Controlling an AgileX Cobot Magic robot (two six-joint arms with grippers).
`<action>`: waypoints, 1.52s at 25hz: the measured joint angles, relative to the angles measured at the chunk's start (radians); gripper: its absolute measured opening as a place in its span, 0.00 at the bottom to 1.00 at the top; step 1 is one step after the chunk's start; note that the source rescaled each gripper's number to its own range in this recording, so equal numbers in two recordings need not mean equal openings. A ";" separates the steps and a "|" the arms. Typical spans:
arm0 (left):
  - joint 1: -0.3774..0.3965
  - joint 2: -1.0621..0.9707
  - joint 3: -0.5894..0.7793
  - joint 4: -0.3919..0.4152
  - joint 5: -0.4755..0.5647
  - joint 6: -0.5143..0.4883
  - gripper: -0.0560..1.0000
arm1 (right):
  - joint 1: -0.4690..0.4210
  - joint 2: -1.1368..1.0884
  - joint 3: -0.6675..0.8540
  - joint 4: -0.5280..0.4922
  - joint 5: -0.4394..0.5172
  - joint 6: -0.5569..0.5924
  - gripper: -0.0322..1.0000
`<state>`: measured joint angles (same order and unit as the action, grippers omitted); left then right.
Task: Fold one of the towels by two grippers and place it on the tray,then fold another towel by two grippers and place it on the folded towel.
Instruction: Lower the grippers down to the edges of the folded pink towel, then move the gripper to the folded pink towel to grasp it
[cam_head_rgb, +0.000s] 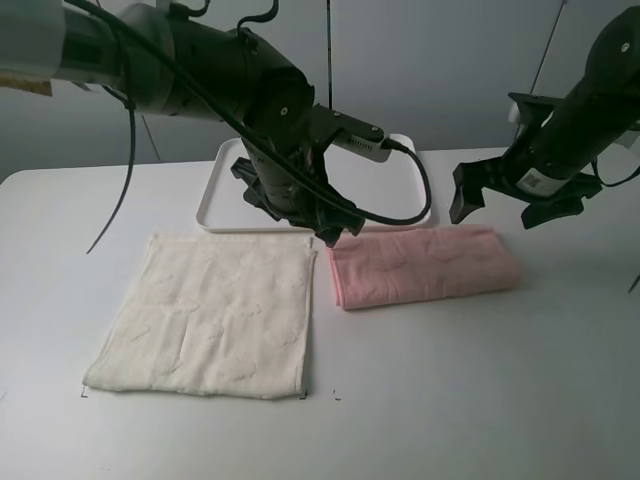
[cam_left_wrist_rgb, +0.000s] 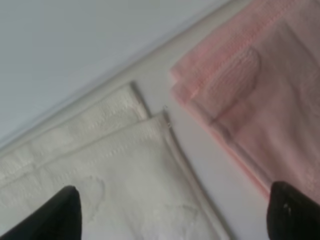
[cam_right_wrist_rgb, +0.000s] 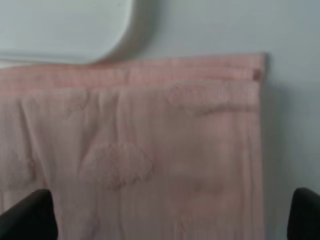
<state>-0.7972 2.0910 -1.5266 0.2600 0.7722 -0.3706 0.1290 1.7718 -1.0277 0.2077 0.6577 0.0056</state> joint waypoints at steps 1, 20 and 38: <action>0.000 0.016 -0.017 -0.002 0.022 -0.001 0.96 | -0.021 0.000 0.000 0.005 0.013 0.000 1.00; 0.000 0.302 -0.338 -0.126 0.311 -0.088 0.96 | -0.062 0.002 -0.001 0.020 0.152 -0.087 1.00; 0.000 0.324 -0.353 -0.128 0.327 -0.100 0.96 | -0.062 0.095 -0.003 0.020 0.144 -0.116 1.00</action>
<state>-0.7972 2.4146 -1.8794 0.1322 1.0997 -0.4706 0.0674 1.8664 -1.0306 0.2280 0.8020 -0.1103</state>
